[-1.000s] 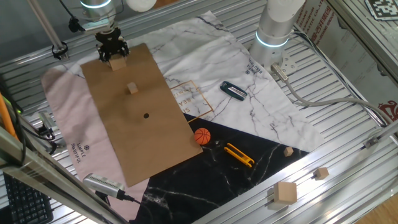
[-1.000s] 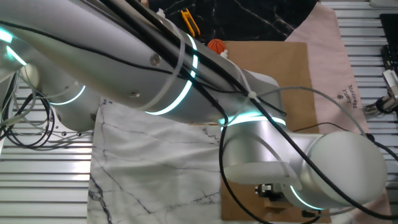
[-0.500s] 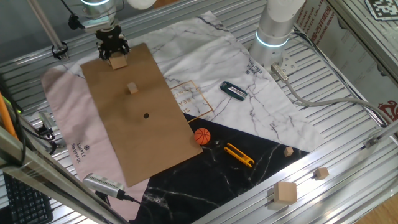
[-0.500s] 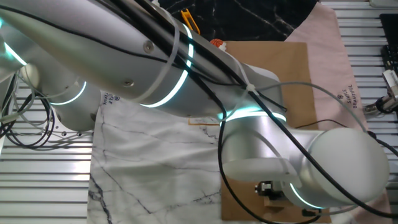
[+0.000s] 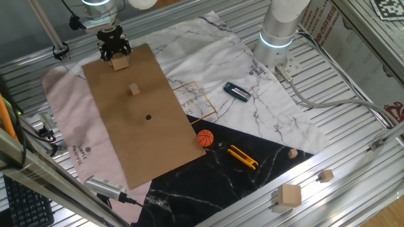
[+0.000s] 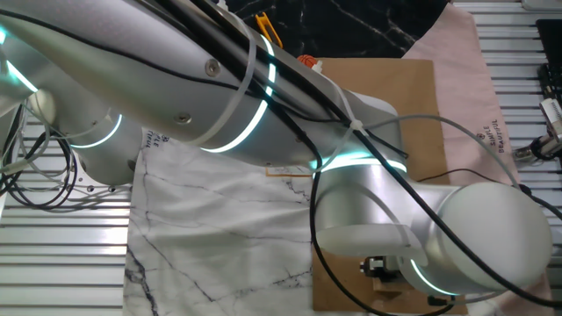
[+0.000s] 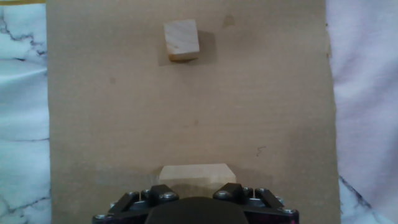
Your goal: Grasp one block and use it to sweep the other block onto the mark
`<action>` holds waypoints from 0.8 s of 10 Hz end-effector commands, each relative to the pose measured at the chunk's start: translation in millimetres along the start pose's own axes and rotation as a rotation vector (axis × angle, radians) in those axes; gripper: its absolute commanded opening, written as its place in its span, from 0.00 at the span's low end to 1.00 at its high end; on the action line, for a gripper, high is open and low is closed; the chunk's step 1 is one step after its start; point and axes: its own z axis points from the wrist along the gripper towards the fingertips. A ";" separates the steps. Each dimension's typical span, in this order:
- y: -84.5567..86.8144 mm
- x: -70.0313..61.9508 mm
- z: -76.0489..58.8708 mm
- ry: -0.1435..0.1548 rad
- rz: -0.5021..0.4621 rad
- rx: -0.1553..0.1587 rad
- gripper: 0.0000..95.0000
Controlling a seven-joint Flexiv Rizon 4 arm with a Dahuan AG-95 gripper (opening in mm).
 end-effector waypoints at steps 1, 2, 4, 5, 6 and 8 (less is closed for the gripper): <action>-0.9 0.1 -1.2 0.001 0.003 -0.001 0.00; -0.8 0.0 -1.3 0.001 0.001 -0.003 0.00; -0.4 -1.0 -0.8 0.005 0.005 -0.003 0.00; -0.3 -1.0 -0.8 0.003 0.004 -0.003 0.00; -0.4 -0.9 -0.4 0.008 0.005 -0.003 0.00; -0.4 -0.9 -0.4 0.004 0.009 -0.001 0.00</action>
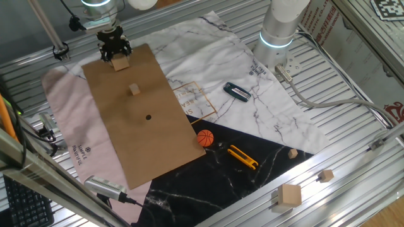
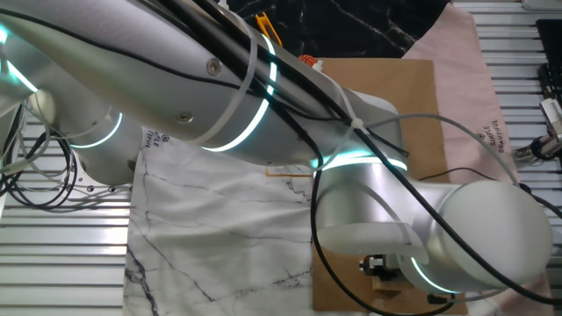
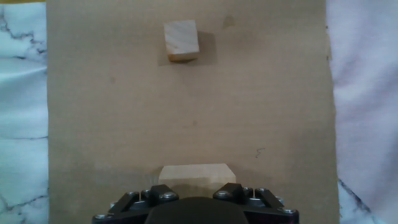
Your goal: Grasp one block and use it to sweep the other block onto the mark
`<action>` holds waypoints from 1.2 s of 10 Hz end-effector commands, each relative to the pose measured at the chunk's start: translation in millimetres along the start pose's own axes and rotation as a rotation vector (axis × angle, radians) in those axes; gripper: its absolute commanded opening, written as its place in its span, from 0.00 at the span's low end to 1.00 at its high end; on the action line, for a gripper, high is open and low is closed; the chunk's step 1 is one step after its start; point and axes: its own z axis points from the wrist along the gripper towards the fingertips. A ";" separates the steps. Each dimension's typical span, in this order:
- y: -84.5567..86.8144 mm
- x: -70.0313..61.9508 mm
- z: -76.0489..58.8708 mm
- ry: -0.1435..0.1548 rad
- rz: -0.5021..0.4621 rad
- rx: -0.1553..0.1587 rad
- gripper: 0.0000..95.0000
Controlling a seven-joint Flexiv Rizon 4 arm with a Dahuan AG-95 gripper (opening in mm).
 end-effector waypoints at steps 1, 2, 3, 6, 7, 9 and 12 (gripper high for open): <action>-0.1 -0.8 -0.2 -0.013 0.001 0.003 0.00; -0.1 -0.8 -0.2 -0.010 -0.003 0.005 0.00; -0.1 -0.8 -0.2 -0.015 -0.007 0.005 0.00; -0.1 -0.8 -0.2 -0.028 -0.110 -0.010 0.00; -0.1 -0.8 -0.2 -0.026 -0.144 -0.006 0.00; -0.1 -0.8 -0.2 -0.015 -0.162 -0.002 0.00; -0.1 -0.8 -0.2 0.023 -0.115 -0.009 0.00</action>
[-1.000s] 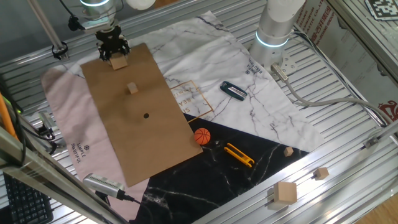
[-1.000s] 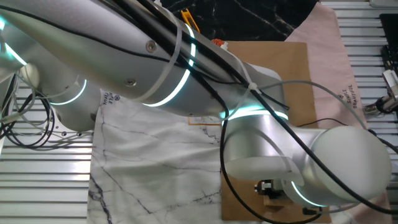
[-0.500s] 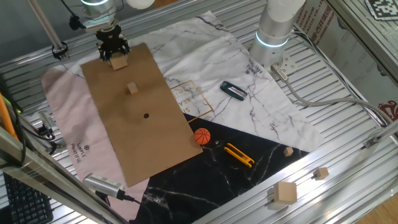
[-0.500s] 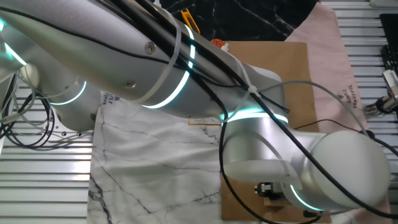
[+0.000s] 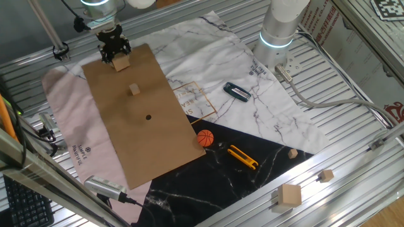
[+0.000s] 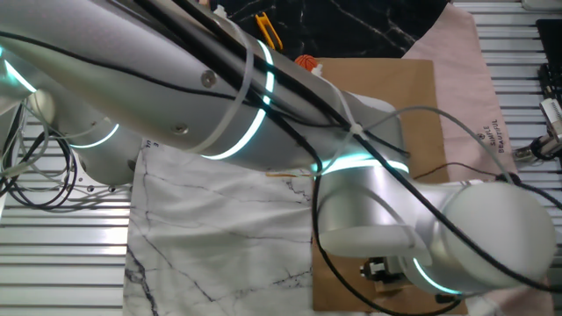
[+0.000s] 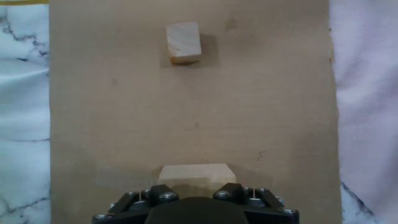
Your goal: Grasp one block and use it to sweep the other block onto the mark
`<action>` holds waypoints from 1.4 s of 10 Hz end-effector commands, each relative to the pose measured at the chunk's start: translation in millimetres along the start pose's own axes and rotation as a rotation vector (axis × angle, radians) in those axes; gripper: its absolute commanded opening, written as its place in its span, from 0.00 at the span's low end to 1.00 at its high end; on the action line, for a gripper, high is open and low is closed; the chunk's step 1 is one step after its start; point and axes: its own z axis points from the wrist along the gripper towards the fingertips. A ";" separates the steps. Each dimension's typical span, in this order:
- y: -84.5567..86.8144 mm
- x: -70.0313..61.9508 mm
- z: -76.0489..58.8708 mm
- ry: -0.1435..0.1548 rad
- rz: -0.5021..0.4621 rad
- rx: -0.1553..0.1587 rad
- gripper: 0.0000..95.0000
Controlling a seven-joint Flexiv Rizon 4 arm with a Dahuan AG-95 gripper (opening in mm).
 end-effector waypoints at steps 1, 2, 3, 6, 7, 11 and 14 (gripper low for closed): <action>-0.3 1.1 0.6 0.027 0.081 -0.005 0.00; -0.3 1.1 0.6 0.026 0.101 -0.005 0.00; -0.3 1.1 0.6 0.023 0.133 -0.007 0.00; -0.3 1.1 0.6 0.010 0.161 -0.019 0.00; -0.3 1.1 0.6 0.011 0.160 -0.019 0.00; -1.4 0.3 1.6 -0.003 0.151 -0.013 0.00; -5.7 -3.0 5.2 -0.004 0.139 -0.016 0.00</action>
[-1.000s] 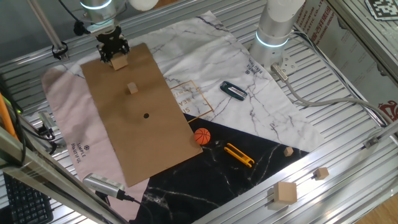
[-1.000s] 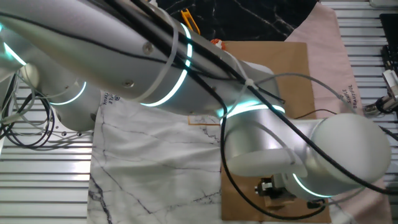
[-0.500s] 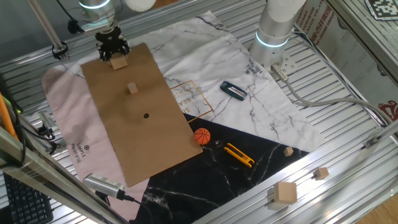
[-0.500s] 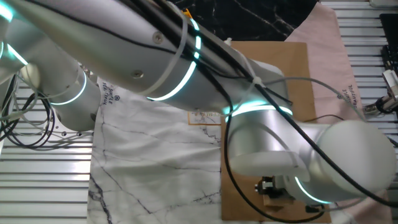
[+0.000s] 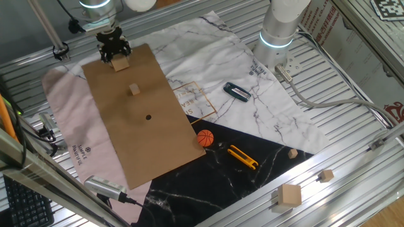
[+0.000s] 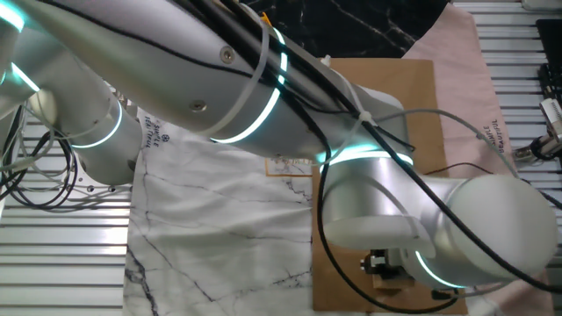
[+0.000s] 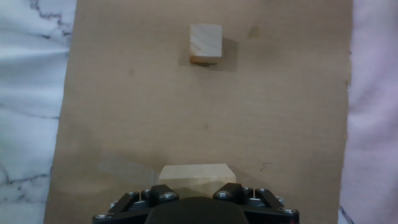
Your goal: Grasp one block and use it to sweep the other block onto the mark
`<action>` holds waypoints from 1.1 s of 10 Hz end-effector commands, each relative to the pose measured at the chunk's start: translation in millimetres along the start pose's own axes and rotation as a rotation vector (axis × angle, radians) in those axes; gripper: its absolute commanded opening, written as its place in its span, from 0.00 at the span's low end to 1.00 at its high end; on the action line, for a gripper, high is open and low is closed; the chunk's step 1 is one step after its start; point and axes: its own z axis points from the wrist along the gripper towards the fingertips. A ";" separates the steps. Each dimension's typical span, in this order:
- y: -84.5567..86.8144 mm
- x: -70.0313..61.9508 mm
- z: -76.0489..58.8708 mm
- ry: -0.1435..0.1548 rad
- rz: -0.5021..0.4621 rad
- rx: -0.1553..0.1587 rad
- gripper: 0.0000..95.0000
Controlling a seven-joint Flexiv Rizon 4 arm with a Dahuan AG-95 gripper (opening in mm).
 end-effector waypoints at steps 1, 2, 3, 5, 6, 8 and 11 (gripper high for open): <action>-2.3 -0.6 0.8 0.004 0.001 -0.001 0.00; -3.2 -1.4 1.3 0.000 0.000 -0.002 0.00; -4.4 -3.7 1.0 -0.007 -0.003 -0.004 0.00; -6.4 -8.4 -0.8 0.000 -0.002 -0.005 0.00; -7.0 -9.9 -0.6 0.002 0.001 -0.006 0.00; -8.4 -12.6 -0.1 -0.004 0.002 -0.007 0.00; -9.8 -19.5 -2.1 0.001 0.010 -0.011 0.00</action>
